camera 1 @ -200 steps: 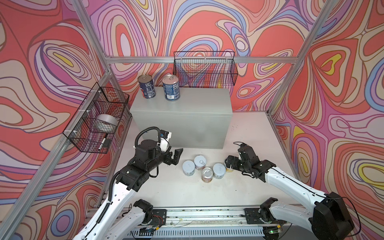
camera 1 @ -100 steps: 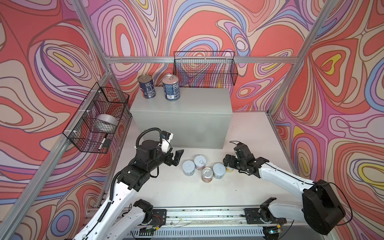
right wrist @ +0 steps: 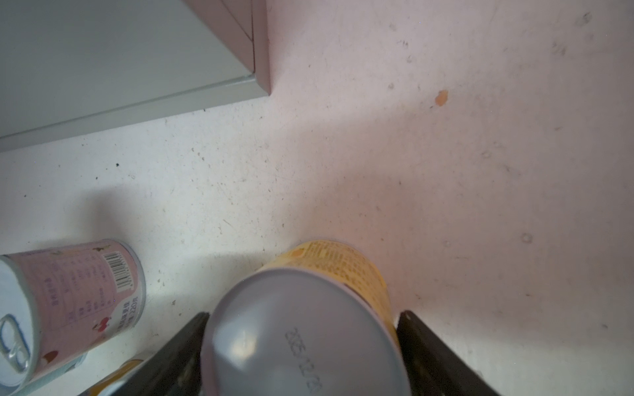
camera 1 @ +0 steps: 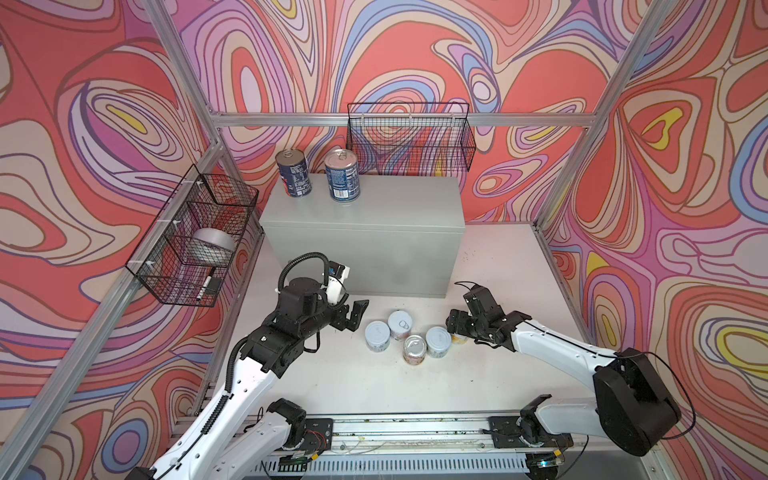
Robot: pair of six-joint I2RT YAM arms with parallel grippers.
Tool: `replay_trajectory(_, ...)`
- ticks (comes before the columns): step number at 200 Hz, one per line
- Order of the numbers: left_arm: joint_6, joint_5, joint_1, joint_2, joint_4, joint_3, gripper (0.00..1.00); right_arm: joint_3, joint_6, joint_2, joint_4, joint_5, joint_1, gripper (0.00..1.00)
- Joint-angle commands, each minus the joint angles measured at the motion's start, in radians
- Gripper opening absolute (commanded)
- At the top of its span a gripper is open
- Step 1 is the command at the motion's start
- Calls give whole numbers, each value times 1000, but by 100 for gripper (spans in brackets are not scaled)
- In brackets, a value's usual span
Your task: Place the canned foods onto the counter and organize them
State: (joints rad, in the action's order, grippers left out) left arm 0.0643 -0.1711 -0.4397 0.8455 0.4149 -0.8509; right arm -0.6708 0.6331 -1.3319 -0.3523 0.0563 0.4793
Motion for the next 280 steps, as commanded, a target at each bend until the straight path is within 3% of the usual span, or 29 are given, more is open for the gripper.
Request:
replay_trajectory(1, 6, 10, -6, -13, -13, 1, 100, -19, 0, -17, -25, 48, 5, 85)
replay_trajectory(42, 17, 20, -7, -8, -8, -5, 100, -20, 25, -33, -25, 50, 4, 84)
replay_trajectory(80, 107, 8, -7, -24, -71, 25, 100, -30, 24, -53, -45, 85, 6, 84)
replay_trajectory(94, 90, -20, -7, -27, -57, 11, 100, -34, 22, -53, -44, 86, 4, 84)
replay_trajectory(115, 90, 46, -7, -37, -49, 12, 100, -28, 21, -52, -28, 86, 4, 84)
replay_trajectory(140, 88, 50, -6, -49, -42, 22, 100, -29, 25, -54, -22, 70, 4, 79)
replay_trajectory(178, 80, 66, -7, -48, -35, 23, 100, -28, 58, -50, 28, -33, 4, 74)
replay_trajectory(280, 80, 61, -6, -39, -28, 21, 100, -42, 52, -81, 34, -24, 4, 70)
